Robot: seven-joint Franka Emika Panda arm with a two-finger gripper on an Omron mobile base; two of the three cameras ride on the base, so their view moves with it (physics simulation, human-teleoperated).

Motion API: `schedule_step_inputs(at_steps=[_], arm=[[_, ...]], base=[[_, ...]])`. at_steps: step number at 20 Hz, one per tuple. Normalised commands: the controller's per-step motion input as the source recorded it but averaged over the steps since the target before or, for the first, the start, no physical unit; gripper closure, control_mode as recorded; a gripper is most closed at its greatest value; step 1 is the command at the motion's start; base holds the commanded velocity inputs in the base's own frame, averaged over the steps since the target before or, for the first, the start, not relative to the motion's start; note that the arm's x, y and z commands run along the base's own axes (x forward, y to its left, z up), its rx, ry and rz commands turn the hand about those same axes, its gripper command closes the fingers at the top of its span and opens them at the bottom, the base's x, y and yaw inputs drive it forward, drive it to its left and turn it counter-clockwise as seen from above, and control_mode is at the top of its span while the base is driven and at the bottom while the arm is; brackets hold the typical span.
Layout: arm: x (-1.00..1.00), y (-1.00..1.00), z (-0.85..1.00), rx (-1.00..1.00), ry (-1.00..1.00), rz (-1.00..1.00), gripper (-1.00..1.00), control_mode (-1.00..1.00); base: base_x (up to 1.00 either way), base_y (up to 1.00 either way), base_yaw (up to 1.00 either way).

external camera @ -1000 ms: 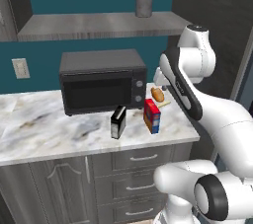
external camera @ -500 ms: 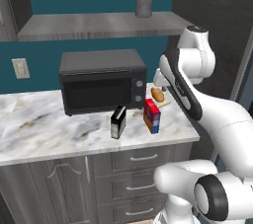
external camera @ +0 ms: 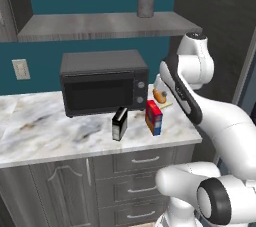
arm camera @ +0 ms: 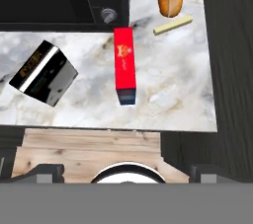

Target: Pick the boxed food and cereal from the counter and place them in the cabinets closest to them.

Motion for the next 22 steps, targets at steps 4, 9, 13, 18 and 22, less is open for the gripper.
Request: schedule_step_inputs(at_steps=[4, 9, 13, 18, 22], arm=[[0.18, 0.0, -0.14, 0.0, 0.01, 0.0, -1.0, -1.0], [0.26, 0.0, -0.16, 0.0, 0.03, 0.0, -1.0, -1.0], [0.21, 0.0, -0.12, 0.0, 0.02, 0.0, -1.0, -1.0], [0.18, 0.04, -0.12, 0.0, 0.03, 0.0, -1.0, -1.0], [0.09, 0.12, -0.1, 0.0, 0.0, 0.0, -1.0, -1.0]], base=[[0.0, 0.0, 0.0], [0.0, 0.0, 0.0], [0.0, 0.0, 0.0], [0.0, 0.0, 0.0], [0.0, 0.0, 0.0]])
